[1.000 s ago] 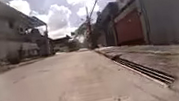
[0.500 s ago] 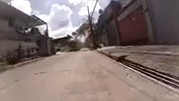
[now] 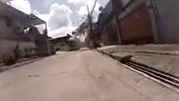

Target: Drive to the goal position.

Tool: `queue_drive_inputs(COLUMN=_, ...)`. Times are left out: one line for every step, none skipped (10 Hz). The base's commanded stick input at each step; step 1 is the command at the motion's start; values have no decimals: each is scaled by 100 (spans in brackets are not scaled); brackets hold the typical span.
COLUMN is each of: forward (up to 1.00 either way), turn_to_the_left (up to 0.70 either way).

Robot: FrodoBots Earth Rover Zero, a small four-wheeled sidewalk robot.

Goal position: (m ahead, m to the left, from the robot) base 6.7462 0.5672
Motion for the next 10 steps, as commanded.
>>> queue_drive_inputs(forward=70, turn_to_the_left=0)
queue_drive_inputs(forward=70, turn_to_the_left=0)
queue_drive_inputs(forward=70, turn_to_the_left=1)
queue_drive_inputs(forward=70, turn_to_the_left=3)
queue_drive_inputs(forward=70, turn_to_the_left=2)
queue_drive_inputs(forward=70, turn_to_the_left=0)
queue_drive_inputs(forward=70, turn_to_the_left=0)
queue_drive_inputs(forward=70, turn_to_the_left=0)
queue_drive_inputs(forward=70, turn_to_the_left=0)
queue_drive_inputs(forward=70, turn_to_the_left=0)
